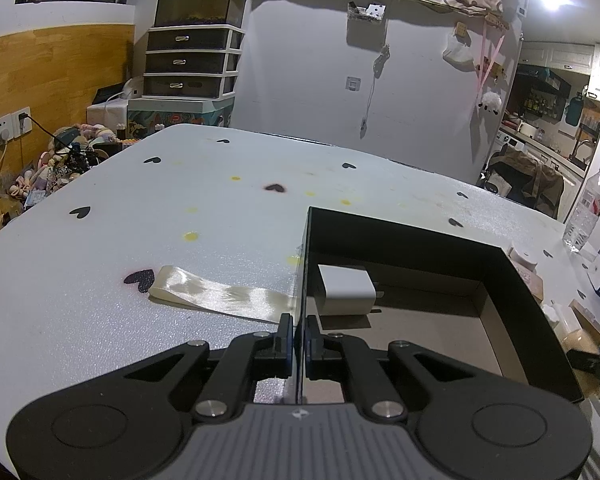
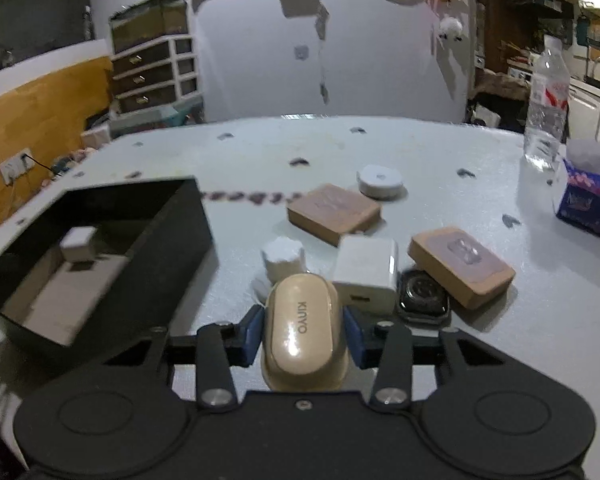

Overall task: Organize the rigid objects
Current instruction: 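Carry the beige earbud case into the black box and release it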

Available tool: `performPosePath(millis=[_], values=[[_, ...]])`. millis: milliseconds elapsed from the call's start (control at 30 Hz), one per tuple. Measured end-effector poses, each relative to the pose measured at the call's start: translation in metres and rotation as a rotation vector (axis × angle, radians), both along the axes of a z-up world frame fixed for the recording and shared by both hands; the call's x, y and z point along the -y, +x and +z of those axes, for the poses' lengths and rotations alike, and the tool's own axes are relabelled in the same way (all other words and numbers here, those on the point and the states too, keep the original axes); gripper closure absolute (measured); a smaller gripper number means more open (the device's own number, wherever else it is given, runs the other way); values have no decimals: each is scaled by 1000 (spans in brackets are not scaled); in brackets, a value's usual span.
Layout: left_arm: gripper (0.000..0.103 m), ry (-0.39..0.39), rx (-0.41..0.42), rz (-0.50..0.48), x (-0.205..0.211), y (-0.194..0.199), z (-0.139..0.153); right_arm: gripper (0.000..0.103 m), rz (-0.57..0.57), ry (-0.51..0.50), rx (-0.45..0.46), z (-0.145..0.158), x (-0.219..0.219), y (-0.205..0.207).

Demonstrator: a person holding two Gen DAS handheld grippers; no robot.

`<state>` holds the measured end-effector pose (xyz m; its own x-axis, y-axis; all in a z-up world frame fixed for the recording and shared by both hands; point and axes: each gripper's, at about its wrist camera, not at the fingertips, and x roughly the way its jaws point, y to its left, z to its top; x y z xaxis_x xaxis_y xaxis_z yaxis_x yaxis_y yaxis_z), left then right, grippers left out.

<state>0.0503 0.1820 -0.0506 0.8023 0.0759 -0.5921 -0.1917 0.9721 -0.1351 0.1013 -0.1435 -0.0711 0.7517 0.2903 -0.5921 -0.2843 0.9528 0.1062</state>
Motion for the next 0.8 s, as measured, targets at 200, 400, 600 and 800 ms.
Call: performPosePath(millis=[200,400,600,800], values=[[98,-1,0,4,1,0,0,59,94,74,91,46,-11,-7],[98,-5,2,4,0,0,0,59,221,139,69,73,-50,12],[98,-8,5,5,0,-1,1,59,317,102,-32,66,-105,39],[97,-12,5,7,0,0,1,59,322,0,-126,42,-148,67]])
